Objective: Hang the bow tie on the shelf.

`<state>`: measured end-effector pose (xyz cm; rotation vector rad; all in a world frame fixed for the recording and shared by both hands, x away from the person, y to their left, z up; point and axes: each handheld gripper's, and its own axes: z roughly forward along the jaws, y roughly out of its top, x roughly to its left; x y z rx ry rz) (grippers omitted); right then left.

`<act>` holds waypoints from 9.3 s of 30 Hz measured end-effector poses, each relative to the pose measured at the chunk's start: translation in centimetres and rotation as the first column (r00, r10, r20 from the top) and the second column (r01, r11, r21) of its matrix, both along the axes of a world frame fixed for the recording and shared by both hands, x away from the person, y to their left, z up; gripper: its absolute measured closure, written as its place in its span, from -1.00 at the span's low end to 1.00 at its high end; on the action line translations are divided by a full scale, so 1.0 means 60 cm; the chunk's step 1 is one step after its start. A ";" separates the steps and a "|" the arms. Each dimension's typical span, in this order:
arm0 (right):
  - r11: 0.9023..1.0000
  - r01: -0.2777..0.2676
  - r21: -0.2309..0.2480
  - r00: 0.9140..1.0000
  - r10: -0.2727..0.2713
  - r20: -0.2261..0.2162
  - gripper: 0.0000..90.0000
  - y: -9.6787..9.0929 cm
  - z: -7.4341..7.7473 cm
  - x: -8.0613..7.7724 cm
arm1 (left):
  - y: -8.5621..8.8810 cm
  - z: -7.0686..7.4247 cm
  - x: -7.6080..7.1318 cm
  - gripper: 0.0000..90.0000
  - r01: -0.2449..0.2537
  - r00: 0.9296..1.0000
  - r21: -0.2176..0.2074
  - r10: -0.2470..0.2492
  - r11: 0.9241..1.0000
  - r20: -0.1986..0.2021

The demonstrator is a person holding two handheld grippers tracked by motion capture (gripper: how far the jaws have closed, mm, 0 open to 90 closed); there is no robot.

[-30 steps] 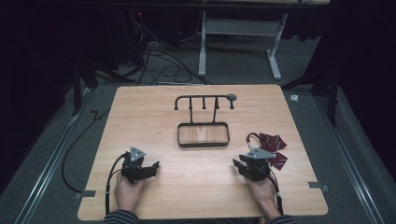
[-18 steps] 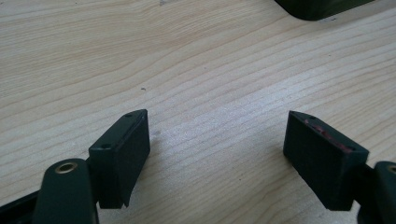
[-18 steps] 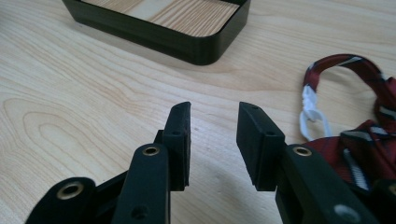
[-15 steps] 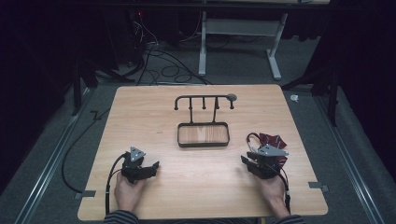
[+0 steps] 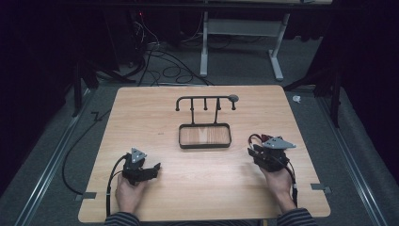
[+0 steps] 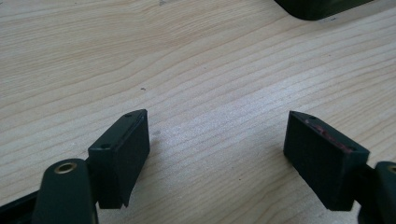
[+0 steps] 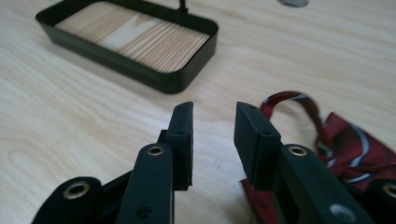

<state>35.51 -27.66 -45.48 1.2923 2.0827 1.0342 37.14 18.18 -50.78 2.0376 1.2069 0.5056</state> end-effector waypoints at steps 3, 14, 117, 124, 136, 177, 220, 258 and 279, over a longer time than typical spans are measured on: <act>1.000 0.017 0.006 1.000 -0.017 0.000 0.56 -0.011 0.010 0.012 | 0.000 0.000 0.000 -0.49 -0.001 1.000 0.000 0.001 1.000 0.000; 0.999 0.050 0.006 0.998 -0.050 -0.043 0.57 -0.038 0.026 0.067 | -0.001 0.000 0.000 -0.49 -0.002 1.000 0.001 0.002 1.000 0.002; 0.999 -0.041 -0.032 0.990 0.045 0.135 1.00 -0.020 0.132 0.050 | 0.000 0.000 0.000 -0.49 -0.002 1.000 0.001 0.002 1.000 0.001; 0.997 -0.070 -0.029 0.983 0.074 0.167 1.00 0.000 0.151 0.038 | 0.000 0.000 0.000 -0.49 -0.001 1.000 0.001 0.001 1.000 0.001; 0.991 -0.130 -0.010 0.973 0.130 0.188 1.00 0.027 0.165 0.029 | 0.000 0.000 0.000 -0.49 -0.002 1.000 0.000 0.002 1.000 0.001; 0.966 -0.260 0.014 0.949 0.252 0.188 1.00 0.126 0.179 0.056 | 0.000 0.000 0.000 -0.49 -0.001 1.000 -0.001 0.001 1.000 0.000; 0.960 -0.276 0.051 0.952 0.265 0.154 1.00 0.206 0.188 0.120 | 0.000 0.000 0.000 -0.49 0.000 1.000 0.000 0.000 1.000 -0.001; 0.990 -0.130 0.047 0.984 0.123 0.129 1.00 0.202 0.186 0.175 | 0.001 0.000 0.001 -0.49 0.002 1.000 0.001 -0.002 1.000 -0.002; 0.990 -0.138 0.038 0.986 0.134 0.098 0.86 0.202 0.183 0.176 | 0.000 0.000 0.001 -0.49 0.000 1.000 0.000 0.000 1.000 0.000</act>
